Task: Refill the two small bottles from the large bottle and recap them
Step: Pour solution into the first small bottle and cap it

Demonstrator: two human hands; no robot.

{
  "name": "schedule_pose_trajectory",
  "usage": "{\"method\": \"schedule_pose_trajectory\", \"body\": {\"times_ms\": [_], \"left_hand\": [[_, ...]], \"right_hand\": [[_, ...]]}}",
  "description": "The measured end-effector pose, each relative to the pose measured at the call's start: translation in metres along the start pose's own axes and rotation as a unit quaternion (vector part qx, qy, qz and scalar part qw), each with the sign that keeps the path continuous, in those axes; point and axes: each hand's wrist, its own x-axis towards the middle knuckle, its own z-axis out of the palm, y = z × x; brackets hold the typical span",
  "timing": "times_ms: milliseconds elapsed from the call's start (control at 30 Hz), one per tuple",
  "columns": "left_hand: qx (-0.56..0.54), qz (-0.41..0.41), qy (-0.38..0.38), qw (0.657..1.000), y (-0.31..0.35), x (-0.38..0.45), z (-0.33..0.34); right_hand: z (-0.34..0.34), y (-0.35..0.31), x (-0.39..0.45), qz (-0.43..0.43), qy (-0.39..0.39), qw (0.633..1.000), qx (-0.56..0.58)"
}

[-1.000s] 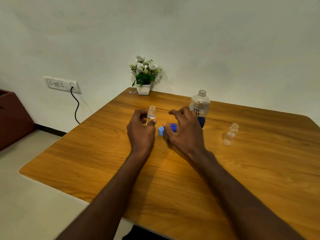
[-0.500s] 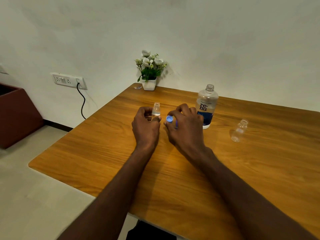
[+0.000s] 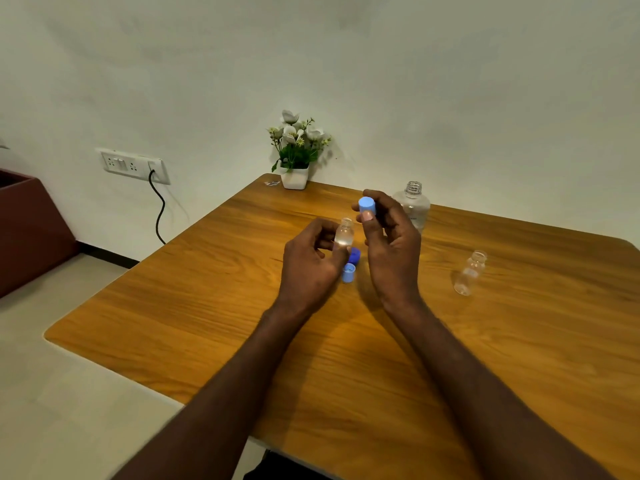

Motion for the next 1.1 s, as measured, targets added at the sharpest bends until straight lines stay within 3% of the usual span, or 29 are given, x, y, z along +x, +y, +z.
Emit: {"method": "schedule_pose_trajectory", "body": {"times_ms": [167, 333, 1100], "left_hand": [[0.02, 0.03, -0.025, 0.999, 0.002, -0.001, 0.0], [0.023, 0.036, -0.042, 0.998, 0.0, 0.0, 0.001], [0.003, 0.016, -0.016, 1.0, -0.006, 0.006, 0.001]], "right_hand": [[0.001, -0.006, -0.002, 0.009, -0.026, 0.999, 0.043], [0.002, 0.003, -0.001, 0.012, -0.05, 0.998, -0.021], [-0.003, 0.005, 0.004, 0.049, -0.06, 0.997, -0.028]]}}
